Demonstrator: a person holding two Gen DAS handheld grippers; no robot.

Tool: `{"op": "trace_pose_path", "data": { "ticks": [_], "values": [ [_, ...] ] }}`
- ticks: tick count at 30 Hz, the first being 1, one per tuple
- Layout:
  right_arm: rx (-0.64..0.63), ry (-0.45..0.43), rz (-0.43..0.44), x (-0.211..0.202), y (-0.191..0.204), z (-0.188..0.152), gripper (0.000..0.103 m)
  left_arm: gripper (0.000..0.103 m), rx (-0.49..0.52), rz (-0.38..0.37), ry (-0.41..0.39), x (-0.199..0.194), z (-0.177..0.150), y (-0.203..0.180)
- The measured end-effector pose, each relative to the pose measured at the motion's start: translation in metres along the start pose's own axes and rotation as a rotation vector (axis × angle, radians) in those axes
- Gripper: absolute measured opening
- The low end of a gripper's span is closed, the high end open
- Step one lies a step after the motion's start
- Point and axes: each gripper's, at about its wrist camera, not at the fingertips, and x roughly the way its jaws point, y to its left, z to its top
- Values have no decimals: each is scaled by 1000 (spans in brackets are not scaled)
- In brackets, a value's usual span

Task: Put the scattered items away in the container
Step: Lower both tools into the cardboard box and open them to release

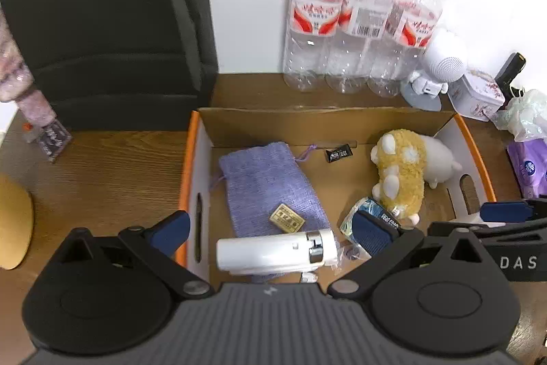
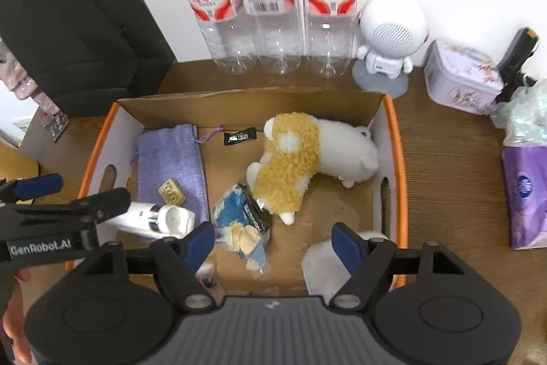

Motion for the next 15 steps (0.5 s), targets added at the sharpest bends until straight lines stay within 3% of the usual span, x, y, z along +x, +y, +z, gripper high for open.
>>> {"op": "trace_pose_path", "data": {
  "ticks": [15],
  "values": [
    [-34, -107, 8, -85, 12, -50, 80, 103, 50, 2, -65, -86, -42, -16]
  ]
}}
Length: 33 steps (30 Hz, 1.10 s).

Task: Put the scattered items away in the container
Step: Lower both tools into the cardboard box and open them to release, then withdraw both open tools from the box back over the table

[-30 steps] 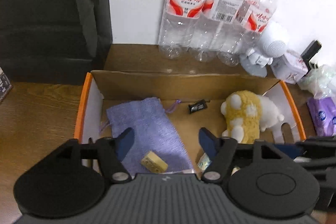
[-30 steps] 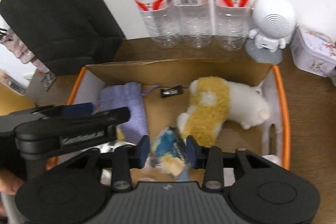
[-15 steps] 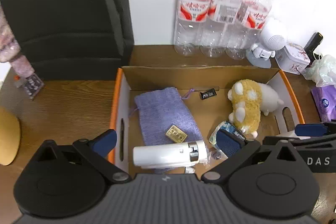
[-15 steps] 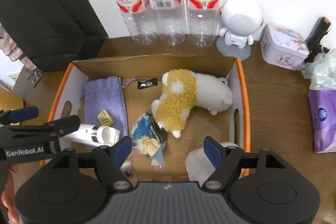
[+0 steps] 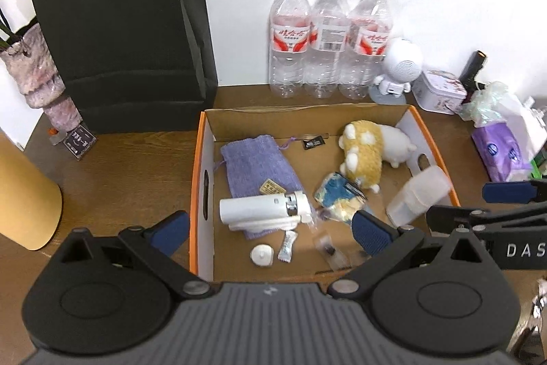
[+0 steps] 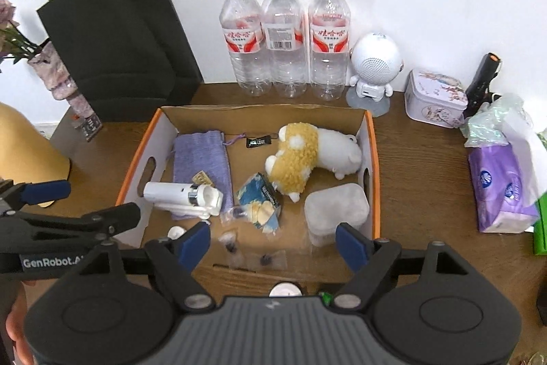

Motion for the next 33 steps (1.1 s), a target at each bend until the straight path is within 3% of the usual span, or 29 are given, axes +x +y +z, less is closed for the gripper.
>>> {"op": "trace_pose_path", "data": {
  "ticks": [10, 20, 23, 26, 31, 33],
  "values": [
    [1, -45, 9, -32, 5, -38, 83, 103, -11, -3, -49, -42, -28, 1],
    [-17, -166, 0, -66, 16, -67, 85, 103, 19, -2, -190, -88, -66, -4],
    [-3, -244, 53, -78, 14, -96, 88, 103, 31, -31, -285, -103, -106, -3],
    [-36, -337, 79, -78, 17, -145, 92, 103, 40, 1, -395, -108, -162, -2],
    [-128, -493, -10, -50, 23, -242, 93, 103, 13, 88, -581, -91, -265, 7],
    [-144, -504, -55, -31, 24, -273, 93, 103, -28, 109, -572, -76, -292, 14]
  ]
}}
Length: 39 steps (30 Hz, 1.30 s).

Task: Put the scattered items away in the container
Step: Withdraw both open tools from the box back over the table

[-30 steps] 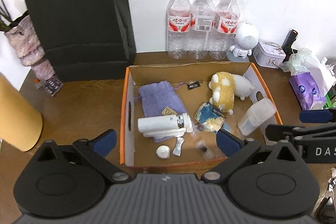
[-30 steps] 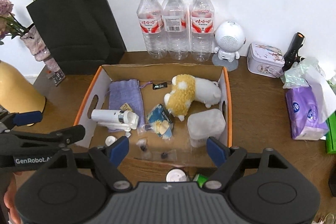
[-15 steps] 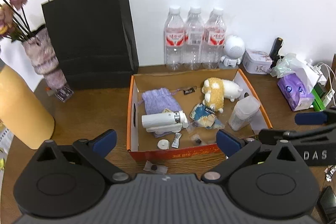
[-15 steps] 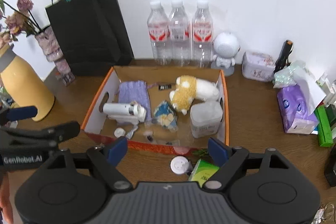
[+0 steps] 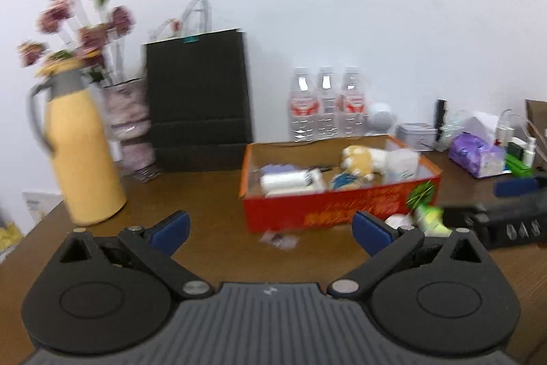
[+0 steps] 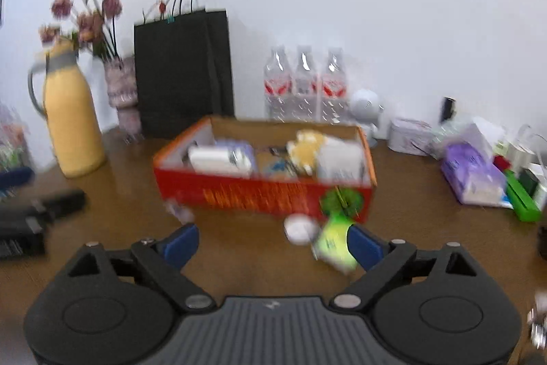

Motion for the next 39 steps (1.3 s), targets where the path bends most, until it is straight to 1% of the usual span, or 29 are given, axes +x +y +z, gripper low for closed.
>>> {"op": "trace_pose_path", "data": {
  "ticks": [2, 3, 4, 6, 8, 11, 14, 16, 18, 24, 26, 29, 30, 31, 33, 39],
  "values": [
    [-19, 25, -22, 3, 6, -27, 93, 103, -50, 0, 99, 11, -22, 5],
    [-26, 33, -20, 5, 8, -38, 93, 103, -64, -12, 152, 17, -31, 6],
    [-30, 37, -8, 6, 10, -46, 93, 103, -62, -27, 182, 23, -37, 5],
    [-32, 42, 7, 9, 12, -57, 93, 103, -50, -25, 212, 33, -48, 2],
    [-32, 43, 0, 11, 13, -64, 93, 103, -42, -14, 239, 42, -55, -1],
    [7, 54, 10, 16, 10, -72, 93, 103, -22, -47, 275, 48, -65, -6],
    [43, 74, 8, 19, 6, -75, 93, 103, 32, -56, 274, 50, -72, -17],
    [52, 73, 4, 19, 4, -76, 93, 103, 48, -62, 269, 49, -76, -22],
    [52, 76, 7, 19, 4, -78, 94, 103, 38, -73, 273, 49, -76, -23],
    [62, 112, 15, 25, 3, -79, 94, 103, 17, -75, 283, 51, -76, -23],
    [78, 133, 9, 28, 1, -79, 94, 103, -6, -84, 291, 52, -76, -19],
    [84, 135, -12, 30, 1, -80, 94, 103, -6, -82, 292, 52, -76, -20],
    [77, 140, -22, 32, 2, -80, 95, 103, -6, -82, 292, 52, -76, -20],
    [66, 148, -32, 33, 4, -80, 100, 103, -6, -81, 292, 52, -76, -20],
    [47, 162, -33, 36, 7, -79, 103, 103, -6, -82, 292, 52, -76, -20],
    [44, 164, -33, 37, 7, -79, 103, 103, -9, -82, 293, 52, -77, -21]
  ]
}}
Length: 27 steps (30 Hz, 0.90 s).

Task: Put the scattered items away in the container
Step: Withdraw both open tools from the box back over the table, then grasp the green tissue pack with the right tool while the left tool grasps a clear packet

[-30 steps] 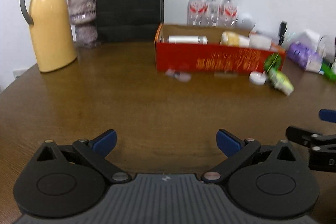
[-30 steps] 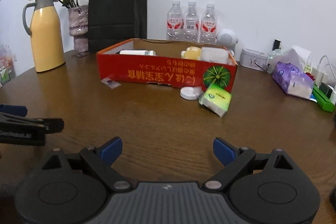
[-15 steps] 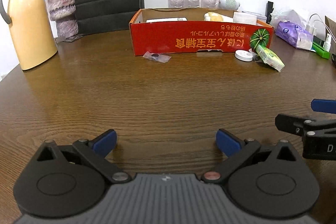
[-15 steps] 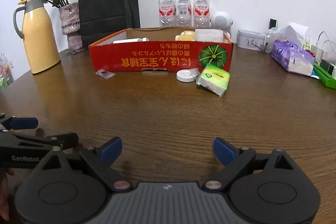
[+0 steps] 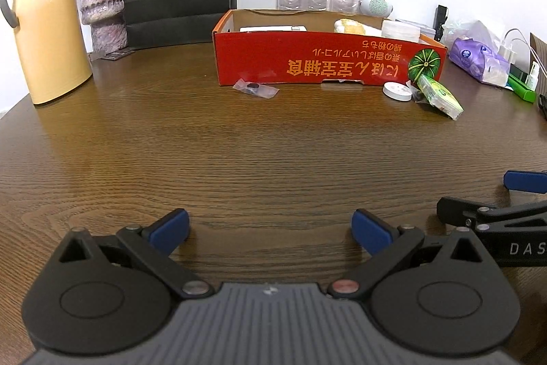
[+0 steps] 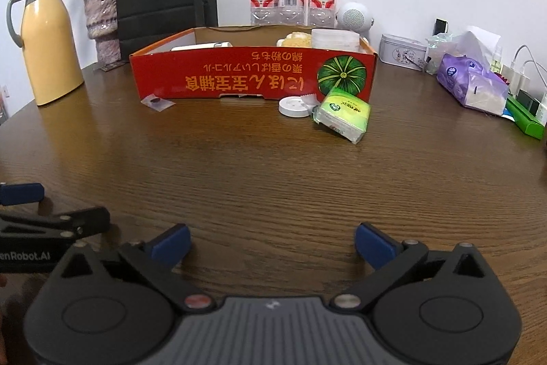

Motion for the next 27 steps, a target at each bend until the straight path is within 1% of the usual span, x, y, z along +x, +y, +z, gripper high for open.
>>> {"op": "trace_pose_path", "data": {
  "ticks": [12, 13, 14, 15, 17, 18, 19, 21, 22, 24, 26, 27],
  "values": [
    [0, 7, -3, 1, -1, 1, 103, 103, -2, -8, -9, 2, 2, 1],
    [10, 12, 4, 1, -3, 6, 93, 103, 10, -22, -17, 5, 8, 1],
    [41, -7, 11, 0, -8, 13, 85, 103, 23, -39, -18, 10, 17, 2],
    [81, -45, 24, -3, -16, 22, 81, 103, 22, -60, -24, 15, 32, 5],
    [135, -121, 32, -1, -31, 46, 83, 103, -32, -95, -42, 31, 61, 13],
    [135, -139, 20, 5, -37, 57, 83, 103, -71, -103, -32, 45, 78, 16],
    [127, -145, 2, 15, -42, 68, 82, 97, -95, -103, -11, 59, 92, 13],
    [128, -129, -36, 36, -51, 84, 81, 85, -110, -60, 15, 86, 113, 5],
    [138, -119, -49, 45, -55, 89, 81, 82, -105, -28, 19, 97, 120, 2],
    [165, -98, -69, 59, -64, 93, 81, 82, -96, 15, 20, 114, 127, -3],
    [189, -80, -69, 69, -71, 92, 79, 82, -108, 16, 35, 126, 130, -2],
    [201, -74, -63, 73, -75, 91, 79, 79, -119, 13, 48, 131, 130, -1]
  ]
}}
